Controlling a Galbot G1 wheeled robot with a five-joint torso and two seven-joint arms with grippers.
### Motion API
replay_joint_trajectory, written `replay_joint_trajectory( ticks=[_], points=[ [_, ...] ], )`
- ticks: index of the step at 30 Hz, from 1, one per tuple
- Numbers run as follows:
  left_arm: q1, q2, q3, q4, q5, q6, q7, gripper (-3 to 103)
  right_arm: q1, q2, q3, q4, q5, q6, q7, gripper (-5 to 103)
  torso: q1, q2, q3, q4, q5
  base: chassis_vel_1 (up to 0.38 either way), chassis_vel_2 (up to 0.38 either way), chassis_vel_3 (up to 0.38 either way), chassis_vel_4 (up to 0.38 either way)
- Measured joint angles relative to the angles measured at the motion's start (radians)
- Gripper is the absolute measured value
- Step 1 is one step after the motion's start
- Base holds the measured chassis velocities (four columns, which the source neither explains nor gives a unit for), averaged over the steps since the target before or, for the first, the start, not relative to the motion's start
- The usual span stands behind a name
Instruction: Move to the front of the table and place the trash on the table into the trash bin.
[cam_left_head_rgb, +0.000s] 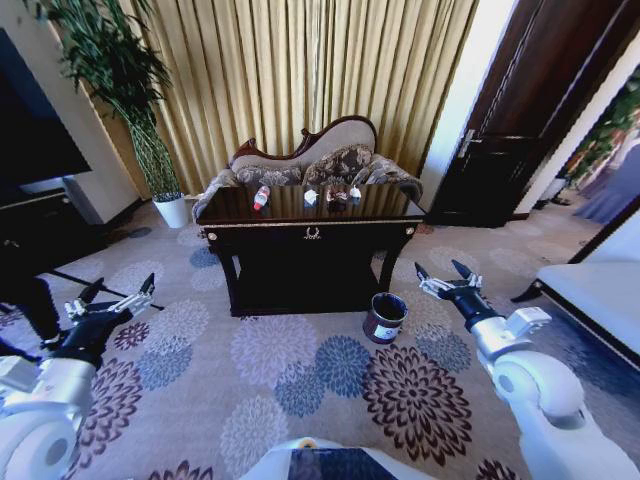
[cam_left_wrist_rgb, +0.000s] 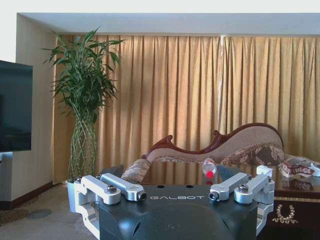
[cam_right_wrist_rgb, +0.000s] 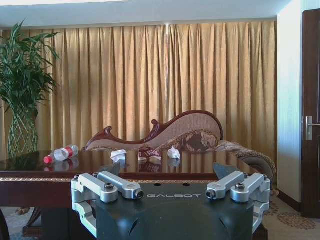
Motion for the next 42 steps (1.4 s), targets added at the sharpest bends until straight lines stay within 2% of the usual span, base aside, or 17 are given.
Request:
replay_joint_trajectory(
  ticks=[42],
  points=[
    [0.004, -0.002, -0.003, -0.01, 0.0, 0.0, 0.0, 100, -0.002, 0.012, 0.001, 0.002, -0.006, 0.006, -0.006, 100, 0.0, 0.0, 0.0, -0.0002, 0.0002, -0.158, 0.162, 0.157, -0.161]
  ],
)
